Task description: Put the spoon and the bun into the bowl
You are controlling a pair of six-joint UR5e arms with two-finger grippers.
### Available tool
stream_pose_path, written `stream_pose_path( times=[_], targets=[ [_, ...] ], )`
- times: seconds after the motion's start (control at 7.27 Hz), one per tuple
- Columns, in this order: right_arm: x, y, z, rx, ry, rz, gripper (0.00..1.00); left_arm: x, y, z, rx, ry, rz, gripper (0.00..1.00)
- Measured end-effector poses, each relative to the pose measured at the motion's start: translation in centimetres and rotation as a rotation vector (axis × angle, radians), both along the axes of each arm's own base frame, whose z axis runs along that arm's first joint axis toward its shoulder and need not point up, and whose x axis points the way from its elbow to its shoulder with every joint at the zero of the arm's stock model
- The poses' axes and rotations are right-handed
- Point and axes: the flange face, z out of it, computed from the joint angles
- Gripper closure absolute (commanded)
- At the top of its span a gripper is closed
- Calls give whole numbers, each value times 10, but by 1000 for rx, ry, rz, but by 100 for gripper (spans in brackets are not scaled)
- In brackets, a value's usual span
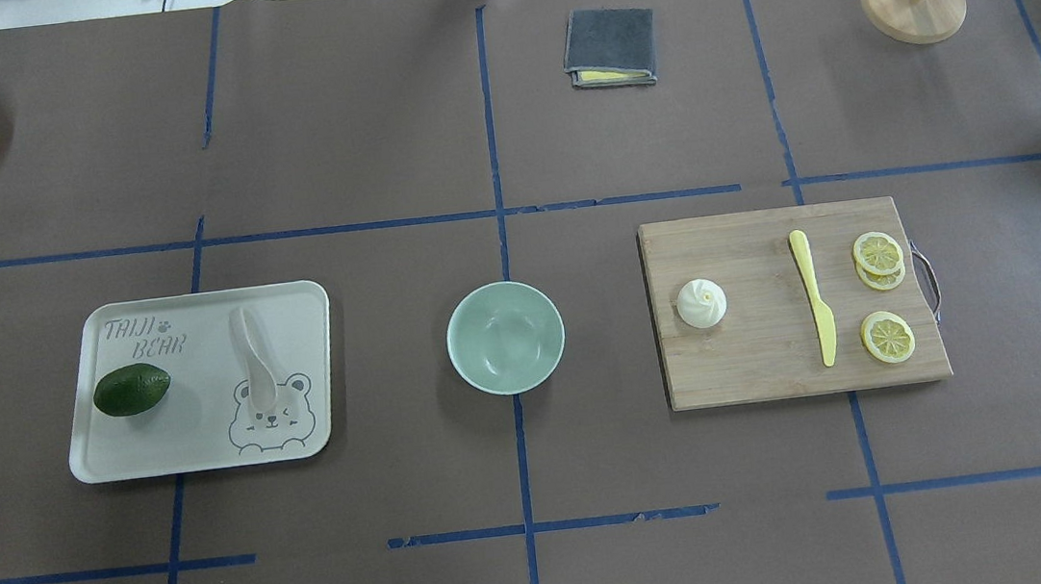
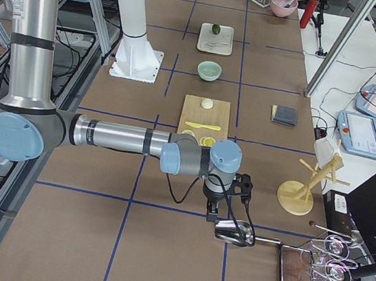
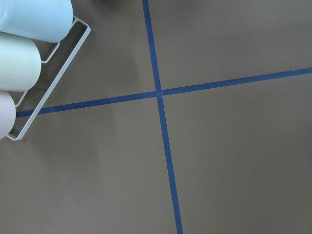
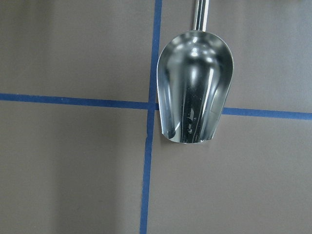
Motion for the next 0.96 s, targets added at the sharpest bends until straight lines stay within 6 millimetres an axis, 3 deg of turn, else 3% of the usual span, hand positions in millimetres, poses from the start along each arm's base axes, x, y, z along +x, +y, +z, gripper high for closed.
stream_pose_path(
  times=[0.41, 0.69, 0.96],
  targets=[
    [-3, -3, -4, 10, 1, -2, 0, 0, -5, -9, 55, -6, 2, 0],
    [-12, -25, -42, 83, 1, -13, 0, 2, -13, -26, 197, -14, 7, 0],
    [-15, -58, -87, 165, 1, -12, 0, 2, -21, -49, 452, -18, 7, 0]
  ],
)
